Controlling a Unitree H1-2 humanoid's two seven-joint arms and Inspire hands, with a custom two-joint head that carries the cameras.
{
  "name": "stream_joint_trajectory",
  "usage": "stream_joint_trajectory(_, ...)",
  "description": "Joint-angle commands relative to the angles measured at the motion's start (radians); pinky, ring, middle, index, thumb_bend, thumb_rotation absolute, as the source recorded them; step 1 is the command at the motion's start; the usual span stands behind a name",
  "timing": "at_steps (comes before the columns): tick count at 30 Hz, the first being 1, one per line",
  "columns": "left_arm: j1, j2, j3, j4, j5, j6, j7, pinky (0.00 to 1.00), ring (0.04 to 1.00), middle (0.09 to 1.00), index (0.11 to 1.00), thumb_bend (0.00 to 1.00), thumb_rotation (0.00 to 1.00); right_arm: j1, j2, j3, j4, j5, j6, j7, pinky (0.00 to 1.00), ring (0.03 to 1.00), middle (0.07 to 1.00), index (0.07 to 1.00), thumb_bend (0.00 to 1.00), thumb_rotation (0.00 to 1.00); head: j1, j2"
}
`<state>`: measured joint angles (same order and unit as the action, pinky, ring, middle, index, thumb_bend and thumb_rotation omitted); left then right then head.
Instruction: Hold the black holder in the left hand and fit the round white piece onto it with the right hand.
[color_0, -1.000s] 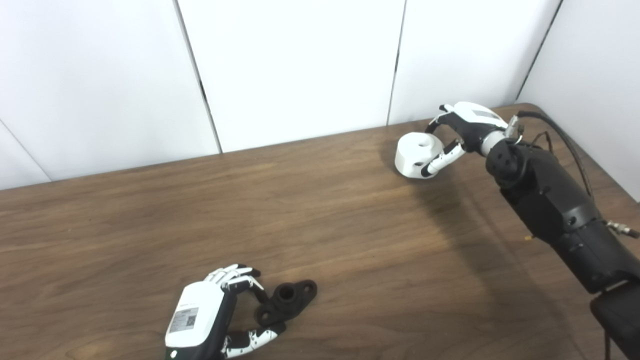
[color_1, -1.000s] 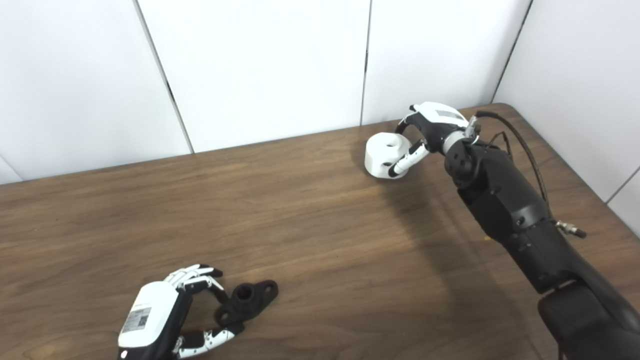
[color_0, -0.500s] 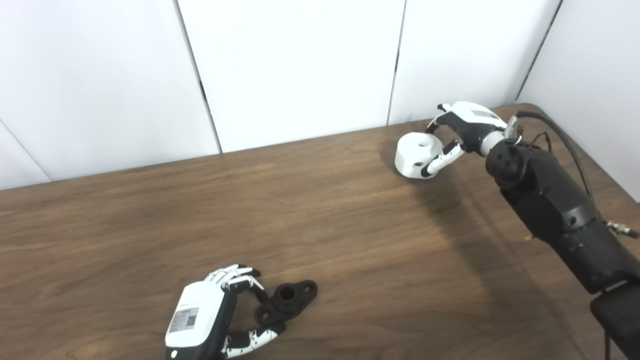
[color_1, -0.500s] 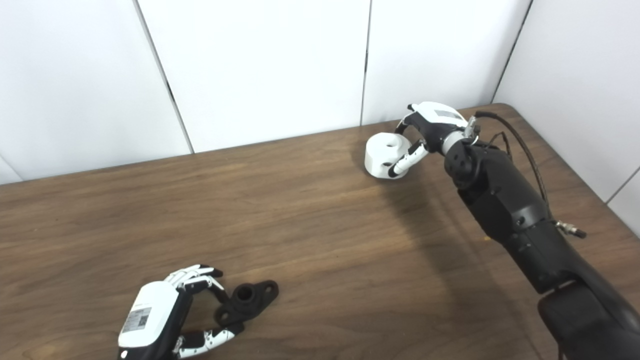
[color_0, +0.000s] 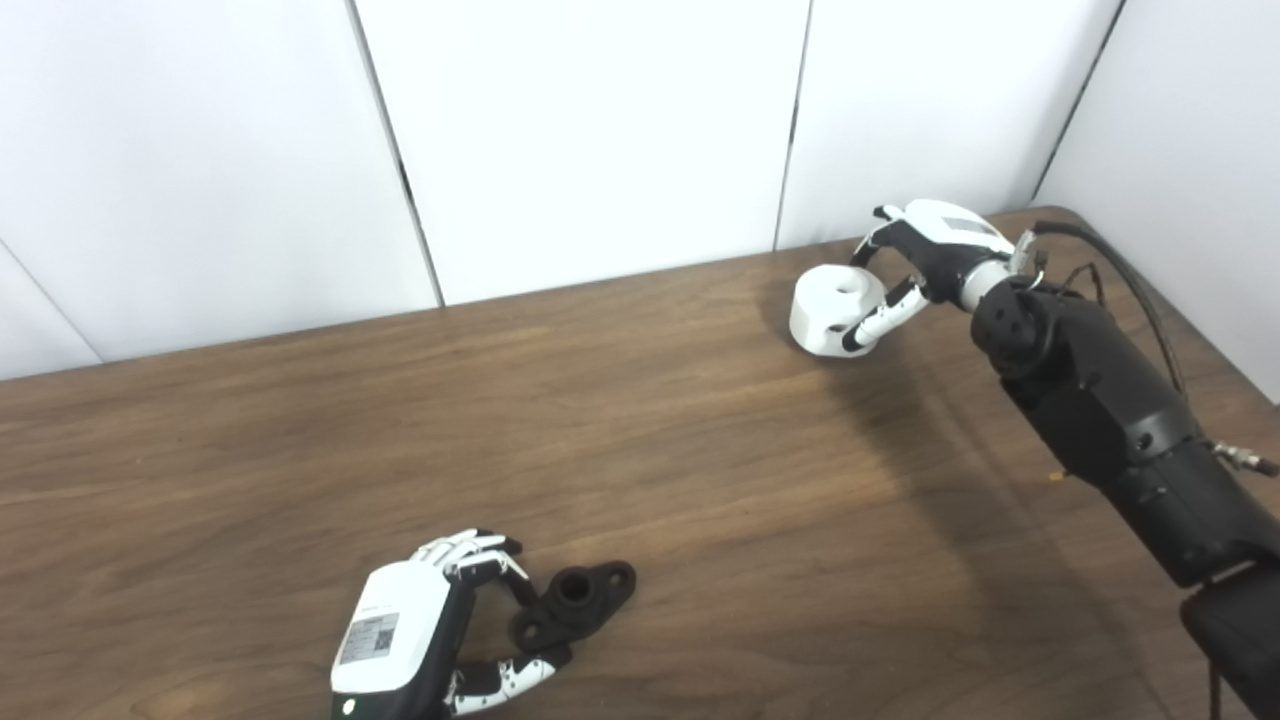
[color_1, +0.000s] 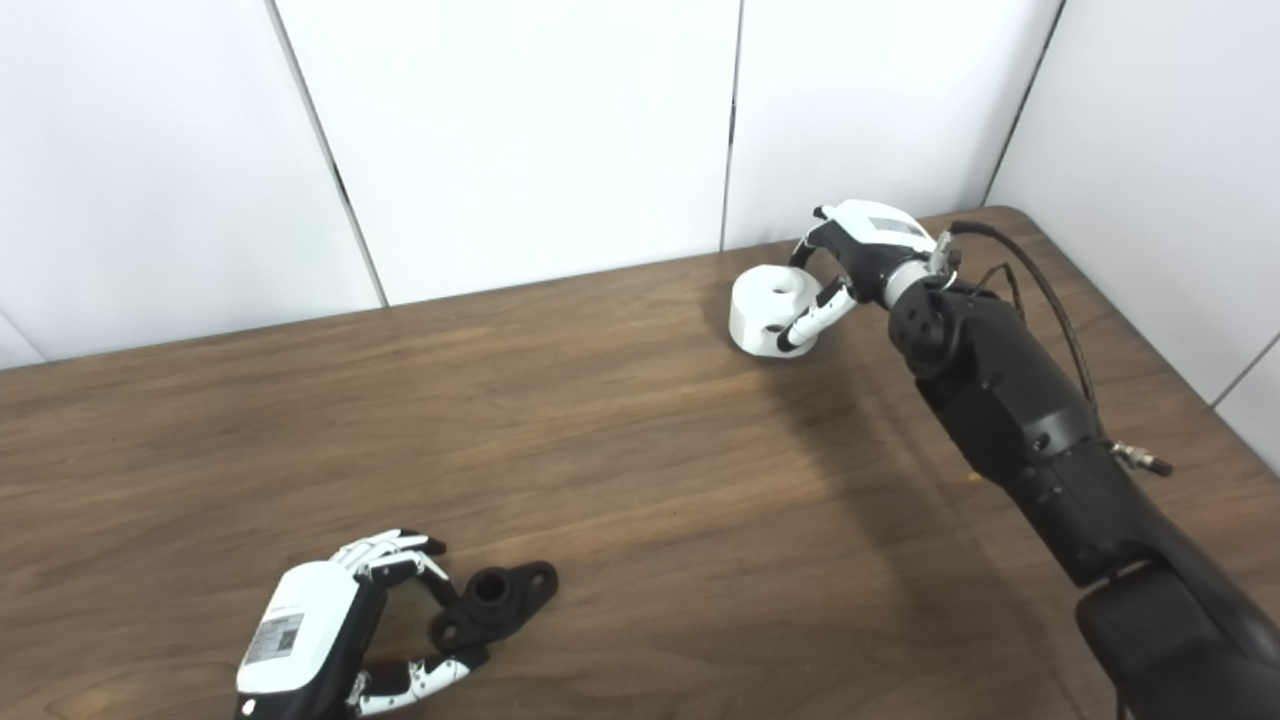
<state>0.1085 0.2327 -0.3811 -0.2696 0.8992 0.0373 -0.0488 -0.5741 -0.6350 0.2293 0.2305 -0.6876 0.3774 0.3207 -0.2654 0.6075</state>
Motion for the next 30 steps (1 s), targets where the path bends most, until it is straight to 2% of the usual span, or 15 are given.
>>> stream_joint_trajectory(1, 0.033, 0.005, -0.013, 0.019, 0.013, 0.041, -0.068, 0.81, 0.828, 0.761, 0.487, 0.52, 0.05, -0.05, -0.022, -0.011, -0.008, -0.001, -0.034, -0.029, 1.0, 1.0, 0.983, 0.669, 0.87, 0.28, 0.001, 0.0)
stream_joint_trajectory(8, 0.031, 0.004, -0.013, 0.019, 0.013, 0.043, -0.072, 0.81, 0.827, 0.762, 0.488, 0.52, 0.05, -0.044, -0.019, -0.02, 0.006, 0.01, -0.057, -0.046, 0.99, 1.0, 0.972, 0.646, 0.83, 0.26, 0.006, 0.003)
stream_joint_trajectory(20, 0.037, -0.001, -0.016, 0.016, 0.024, 0.035, -0.056, 0.81, 0.823, 0.759, 0.487, 0.52, 0.05, -0.036, -0.015, -0.025, 0.008, 0.029, -0.055, -0.049, 0.99, 1.0, 0.954, 0.584, 0.8, 0.21, 0.014, 0.008)
stream_joint_trajectory(21, 0.037, -0.001, -0.016, 0.016, 0.025, 0.035, -0.056, 0.81, 0.823, 0.759, 0.487, 0.52, 0.05, -0.036, -0.015, -0.024, 0.008, 0.029, -0.054, -0.05, 0.99, 1.0, 0.952, 0.538, 0.67, 0.18, 0.014, 0.008)
stream_joint_trajectory(23, 0.037, -0.002, -0.016, 0.017, 0.025, 0.034, -0.054, 0.81, 0.822, 0.758, 0.487, 0.52, 0.05, -0.037, -0.011, -0.025, 0.011, 0.031, -0.056, -0.059, 0.99, 1.0, 0.943, 0.499, 0.56, 0.15, 0.016, 0.009)
stream_joint_trajectory(30, 0.036, -0.006, -0.017, 0.015, 0.034, 0.042, -0.059, 0.81, 0.826, 0.759, 0.487, 0.52, 0.05, -0.037, -0.007, -0.022, 0.025, 0.03, -0.086, -0.099, 0.96, 1.0, 0.889, 0.485, 0.53, 0.14, 0.017, 0.008)
